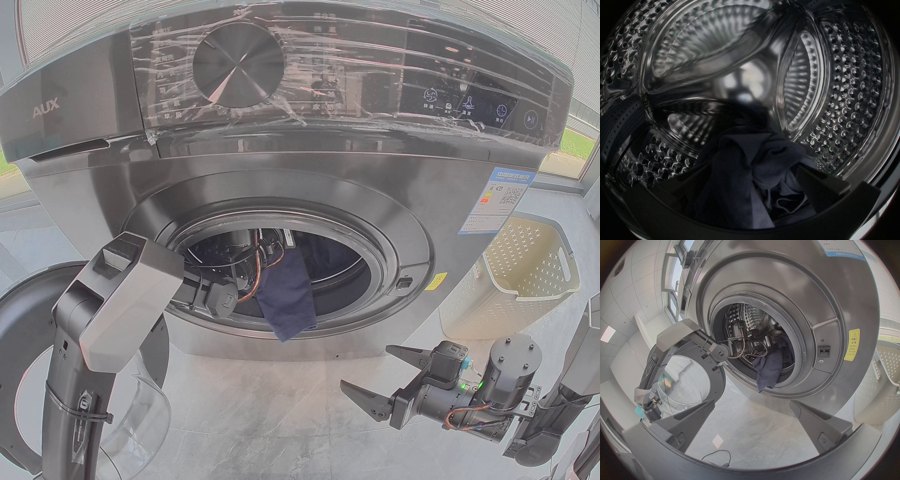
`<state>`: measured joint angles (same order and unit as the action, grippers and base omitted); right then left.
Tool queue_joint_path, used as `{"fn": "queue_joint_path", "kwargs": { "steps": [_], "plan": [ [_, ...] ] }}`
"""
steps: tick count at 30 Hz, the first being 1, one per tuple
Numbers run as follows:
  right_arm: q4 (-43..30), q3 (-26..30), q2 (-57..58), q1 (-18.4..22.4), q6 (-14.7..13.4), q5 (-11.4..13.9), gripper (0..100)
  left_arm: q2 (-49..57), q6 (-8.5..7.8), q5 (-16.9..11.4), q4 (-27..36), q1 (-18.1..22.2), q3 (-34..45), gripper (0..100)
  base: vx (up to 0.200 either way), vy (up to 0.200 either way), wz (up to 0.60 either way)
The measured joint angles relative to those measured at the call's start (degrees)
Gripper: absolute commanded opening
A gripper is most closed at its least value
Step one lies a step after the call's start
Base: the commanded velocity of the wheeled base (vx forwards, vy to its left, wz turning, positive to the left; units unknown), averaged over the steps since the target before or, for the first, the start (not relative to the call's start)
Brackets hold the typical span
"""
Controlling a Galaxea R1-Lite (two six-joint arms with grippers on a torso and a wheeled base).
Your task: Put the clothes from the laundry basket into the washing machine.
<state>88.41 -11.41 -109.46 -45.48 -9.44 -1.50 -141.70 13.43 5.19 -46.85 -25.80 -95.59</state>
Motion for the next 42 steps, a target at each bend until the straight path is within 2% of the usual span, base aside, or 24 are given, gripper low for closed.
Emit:
{"fn": "queue_joint_path", "kwargs": {
  "steps": [5, 7, 13, 17, 18, 26, 31, 35, 42],
  "plan": [
    [0.0, 0.0, 0.0, 0.0, 0.0, 0.0, 100, 2.0, -0.68, -0.6, 1.5, -0.2, 4.3, 100, 0.000, 0.000, 0.00],
    [0.0, 0.0, 0.0, 0.0, 0.0, 0.0, 100, 3.0, -1.51, -1.3, 3.1, -0.4, 6.6, 100, 0.000, 0.000, 0.00],
    [0.0, 0.0, 0.0, 0.0, 0.0, -0.1, 100, 5.3, -5.32, -4.0, 6.1, -0.5, 12.8, 100, 0.000, 0.000, 0.00],
    [0.0, 0.0, 0.0, -0.1, 0.0, -0.1, 100, 5.0, -5.96, -4.7, 6.1, -0.6, 14.1, 100, 0.000, 0.000, 0.00],
    [0.0, 0.0, 0.0, -0.1, 0.0, -0.1, 100, 4.8, -6.00, -4.8, 6.1, -0.6, 14.1, 0, 0.000, 0.000, 0.00],
    [0.0, 0.0, 0.0, -0.1, 0.0, 0.0, 100, 2.9, -6.51, -4.8, 6.3, -0.8, 13.1, 0, 0.000, 0.000, 0.00],
    [0.0, -0.1, -0.1, -0.1, -0.1, 0.0, 100, 2.1, -6.11, -4.7, 6.4, -0.8, 10.5, 0, 0.000, 0.000, 0.00],
    [0.0, -0.1, -0.1, -0.1, -0.1, 0.0, 100, 0.8, -5.12, -3.6, 6.1, -0.8, 4.9, 0, 0.000, 0.000, 0.00],
    [0.0, -0.2, -0.2, 0.0, 0.0, 0.0, 100, -3.7, -2.52, -0.2, 3.9, -0.2, -10.7, 0, 0.000, 0.000, 0.00]
  ]
}}
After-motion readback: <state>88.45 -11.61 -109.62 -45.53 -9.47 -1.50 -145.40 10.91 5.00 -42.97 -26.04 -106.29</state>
